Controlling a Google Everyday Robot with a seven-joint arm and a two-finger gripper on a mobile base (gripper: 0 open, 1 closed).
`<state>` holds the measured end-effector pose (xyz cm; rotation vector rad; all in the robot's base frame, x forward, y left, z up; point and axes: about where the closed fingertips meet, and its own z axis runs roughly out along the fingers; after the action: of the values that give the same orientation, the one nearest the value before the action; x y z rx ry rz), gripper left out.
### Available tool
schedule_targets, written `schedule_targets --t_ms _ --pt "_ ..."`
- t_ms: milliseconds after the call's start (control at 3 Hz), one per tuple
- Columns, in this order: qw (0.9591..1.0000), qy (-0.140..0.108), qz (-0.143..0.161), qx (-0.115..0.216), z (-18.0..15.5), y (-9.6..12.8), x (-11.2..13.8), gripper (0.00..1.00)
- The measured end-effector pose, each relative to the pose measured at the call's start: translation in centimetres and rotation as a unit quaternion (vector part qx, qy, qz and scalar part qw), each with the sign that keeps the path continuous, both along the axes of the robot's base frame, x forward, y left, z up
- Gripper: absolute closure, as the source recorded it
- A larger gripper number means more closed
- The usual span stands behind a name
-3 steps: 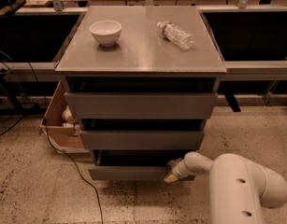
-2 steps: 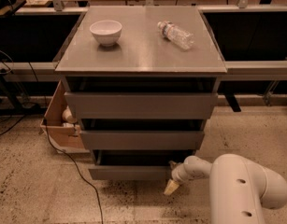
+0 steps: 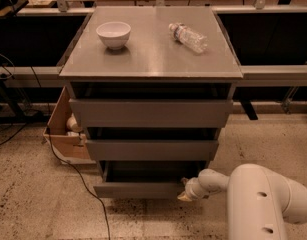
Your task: Open bottom drawer
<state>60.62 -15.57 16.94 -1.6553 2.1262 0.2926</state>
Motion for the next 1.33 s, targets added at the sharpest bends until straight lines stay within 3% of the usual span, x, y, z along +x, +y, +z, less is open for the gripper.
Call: schedule_targets --t_ms 333,667,1000,1333 --pt "1.0000 0.000 0.000 0.000 0.6 0.0 0.0 0.89" --pt "0.9999 0.008 0.013 -0.005 1.0 -0.2 -2.2 0.86" --pt "0.9977 0.038 0.053 -0.019 2.9 -0.2 -6.2 0.55" --pt "0.9938 0.068 0.083 -0.031 3.6 0.2 -8.9 0.32"
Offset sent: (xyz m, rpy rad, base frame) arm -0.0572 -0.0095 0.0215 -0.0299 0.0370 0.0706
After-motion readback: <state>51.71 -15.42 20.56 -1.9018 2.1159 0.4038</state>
